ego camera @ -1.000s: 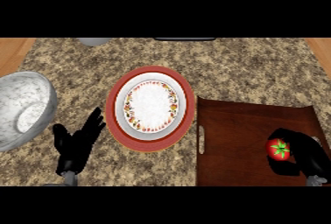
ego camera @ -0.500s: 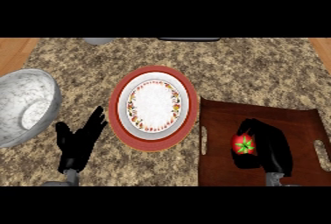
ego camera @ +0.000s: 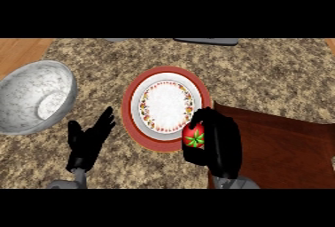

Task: Pick the tomato from the tray and place it in the plate

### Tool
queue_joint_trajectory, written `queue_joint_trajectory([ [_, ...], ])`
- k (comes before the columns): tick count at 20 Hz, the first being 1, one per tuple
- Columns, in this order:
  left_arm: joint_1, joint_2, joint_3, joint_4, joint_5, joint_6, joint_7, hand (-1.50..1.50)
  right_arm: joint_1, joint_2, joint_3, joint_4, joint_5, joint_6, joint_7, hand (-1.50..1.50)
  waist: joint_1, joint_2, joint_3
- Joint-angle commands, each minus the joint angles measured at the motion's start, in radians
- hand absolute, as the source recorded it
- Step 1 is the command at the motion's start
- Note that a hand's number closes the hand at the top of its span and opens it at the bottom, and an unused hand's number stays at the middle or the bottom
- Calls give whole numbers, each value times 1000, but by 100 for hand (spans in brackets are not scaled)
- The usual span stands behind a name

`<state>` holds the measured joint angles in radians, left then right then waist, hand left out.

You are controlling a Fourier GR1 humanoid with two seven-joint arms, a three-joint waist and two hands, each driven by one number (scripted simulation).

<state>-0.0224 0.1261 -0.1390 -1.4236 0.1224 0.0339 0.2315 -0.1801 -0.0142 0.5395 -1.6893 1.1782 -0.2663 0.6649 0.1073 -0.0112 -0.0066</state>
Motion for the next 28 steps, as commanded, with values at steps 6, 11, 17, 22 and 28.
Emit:
queue_joint_trajectory([
  [6, -15, -10, -12, 8, -4, -1, 14, 0, -148, 14, 163, 17, 141, -250, 411, 150, -4, 2, 3],
  [11, -8, -16, -15, 4, -9, 8, 13, 0, -217, 14, 189, 46, 226, -402, 571, 150, -12, 7, 6],
  [17, -16, -11, 0, 10, -1, 6, 17, 0, -277, 14, 170, 150, 356, -421, 684, 150, -32, 13, 5],
  [22, 1, -26, -16, -2, -26, 31, 5, 0, -317, 14, 117, 244, 458, -463, 745, 150, -34, 18, 7],
  [28, -13, -7, 18, 20, -15, 24, -2, 0, -349, 14, 59, 336, 476, -538, 783, 150, -45, 25, 8],
])
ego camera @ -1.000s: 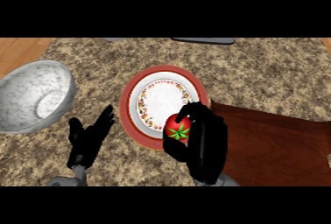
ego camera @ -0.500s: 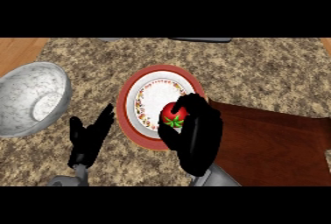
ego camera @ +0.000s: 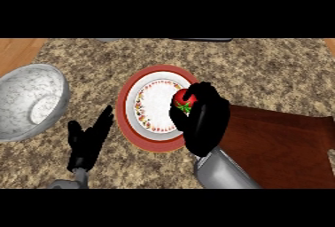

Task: Pick the tomato from the tray and place it in the plate

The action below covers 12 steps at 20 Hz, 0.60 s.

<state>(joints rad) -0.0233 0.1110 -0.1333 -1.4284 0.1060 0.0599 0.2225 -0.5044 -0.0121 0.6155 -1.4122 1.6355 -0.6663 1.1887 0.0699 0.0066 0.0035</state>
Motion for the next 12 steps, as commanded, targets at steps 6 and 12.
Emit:
queue_joint_trajectory([
  [6, -8, -15, 3, 15, 0, 13, 17, 0, -81, 12, -105, 207, -19, -253, 213, 150, -10, 9, -2],
  [12, -14, -18, -2, 22, -5, -1, -19, 0, -77, 12, -144, 387, -365, -120, 125, -150, 10, 18, -2],
])
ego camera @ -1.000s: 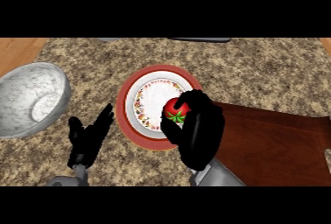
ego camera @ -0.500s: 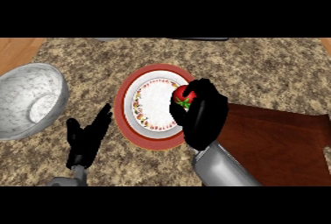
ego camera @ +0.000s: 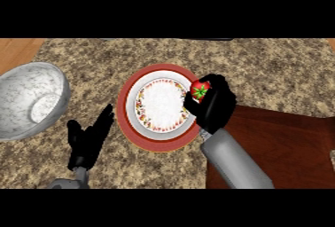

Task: Pick the tomato from the tray and place it in the plate

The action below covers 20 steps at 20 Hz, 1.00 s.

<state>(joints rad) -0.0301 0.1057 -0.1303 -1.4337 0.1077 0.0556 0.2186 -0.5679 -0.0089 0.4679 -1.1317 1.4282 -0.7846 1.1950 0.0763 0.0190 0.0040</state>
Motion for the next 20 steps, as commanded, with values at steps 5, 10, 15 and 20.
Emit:
queue_joint_trajectory([
  [5, -5, 6, 20, 14, 15, -10, 15, 0, -116, 9, 59, 239, -404, -181, -23, -150, -5, -2, -2],
  [10, 20, -15, -4, 5, -6, 3, -5, 0, -107, 9, 45, 272, -494, -438, -246, -150, -10, -2, -1],
  [15, -17, -28, -1, 36, -26, 25, -15, 0, -142, 9, 52, 258, -550, -597, -253, -150, -20, -2, -2],
  [20, -7, 25, 56, 36, 14, -9, 23, 0, 0, 9, 139, 122, -636, -680, -287, -150, -52, -13, -2],
])
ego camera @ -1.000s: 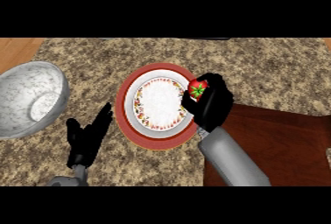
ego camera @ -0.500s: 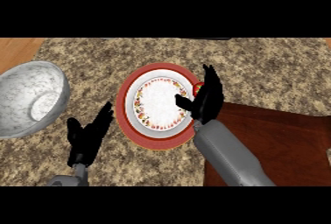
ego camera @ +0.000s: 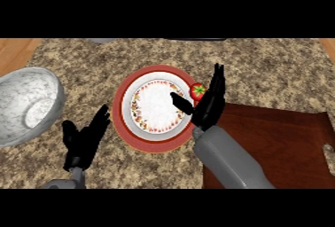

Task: Pick the tomato from the tray and place it in the plate

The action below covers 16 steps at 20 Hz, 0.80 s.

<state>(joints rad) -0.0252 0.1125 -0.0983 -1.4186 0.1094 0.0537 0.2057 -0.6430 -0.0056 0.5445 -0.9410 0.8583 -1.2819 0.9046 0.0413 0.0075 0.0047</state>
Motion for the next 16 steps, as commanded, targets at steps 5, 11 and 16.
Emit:
queue_joint_trajectory([
  [5, 43, 11, 30, 33, 9, -9, -19, 0, 227, -30, 192, -340, -177, -118, -116, -150, -41, -7, -4],
  [11, 56, -19, -10, -32, -19, 16, 35, 0, 423, -56, 377, -461, -191, -145, -217, -150, -40, -8, -4],
  [16, 52, -22, 17, -19, -22, 23, 25, 0, 556, -150, 388, -552, -183, -61, -251, -150, -42, -9, -5],
])
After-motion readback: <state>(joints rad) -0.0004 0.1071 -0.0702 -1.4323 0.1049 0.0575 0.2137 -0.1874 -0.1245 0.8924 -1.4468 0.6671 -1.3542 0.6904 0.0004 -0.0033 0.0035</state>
